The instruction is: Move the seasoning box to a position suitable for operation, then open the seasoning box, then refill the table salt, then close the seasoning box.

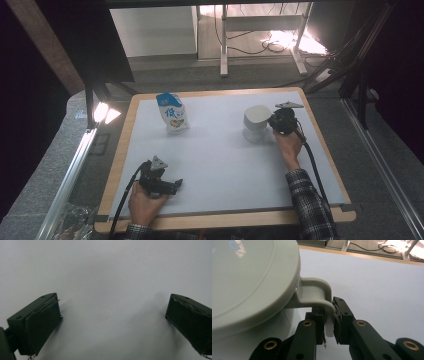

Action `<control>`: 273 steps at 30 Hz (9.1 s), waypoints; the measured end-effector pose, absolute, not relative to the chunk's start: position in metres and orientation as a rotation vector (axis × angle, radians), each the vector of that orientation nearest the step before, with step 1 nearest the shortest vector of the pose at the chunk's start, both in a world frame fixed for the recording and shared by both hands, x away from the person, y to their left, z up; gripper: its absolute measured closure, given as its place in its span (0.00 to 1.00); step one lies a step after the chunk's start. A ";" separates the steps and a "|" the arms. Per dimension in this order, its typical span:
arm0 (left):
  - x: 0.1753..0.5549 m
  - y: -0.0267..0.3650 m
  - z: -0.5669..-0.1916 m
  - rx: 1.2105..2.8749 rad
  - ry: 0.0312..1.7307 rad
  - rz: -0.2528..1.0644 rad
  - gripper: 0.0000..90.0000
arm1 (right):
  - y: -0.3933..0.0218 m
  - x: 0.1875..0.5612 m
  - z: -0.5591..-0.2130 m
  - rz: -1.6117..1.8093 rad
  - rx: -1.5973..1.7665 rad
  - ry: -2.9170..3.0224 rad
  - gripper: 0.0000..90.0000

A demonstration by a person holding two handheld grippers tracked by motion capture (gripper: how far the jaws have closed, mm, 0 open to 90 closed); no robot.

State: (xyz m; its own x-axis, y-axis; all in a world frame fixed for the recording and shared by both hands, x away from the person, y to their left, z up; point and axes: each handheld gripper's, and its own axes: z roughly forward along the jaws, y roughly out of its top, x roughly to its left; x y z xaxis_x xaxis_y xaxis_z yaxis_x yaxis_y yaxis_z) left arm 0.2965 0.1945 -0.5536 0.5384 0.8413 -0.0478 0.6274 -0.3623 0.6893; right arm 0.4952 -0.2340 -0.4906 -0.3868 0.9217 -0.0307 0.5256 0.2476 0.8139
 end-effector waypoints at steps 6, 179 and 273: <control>0.296 0.194 -0.554 2.112 1.182 0.414 0.00 | -0.233 0.490 -0.487 1.004 1.273 2.031 0.89; 0.296 0.194 -0.554 2.107 1.186 0.415 0.00 | -0.274 0.364 -0.460 1.294 1.171 2.162 0.55; 0.296 0.194 -0.554 2.108 1.185 0.412 0.00 | -0.262 0.396 -0.458 1.263 1.058 2.227 0.97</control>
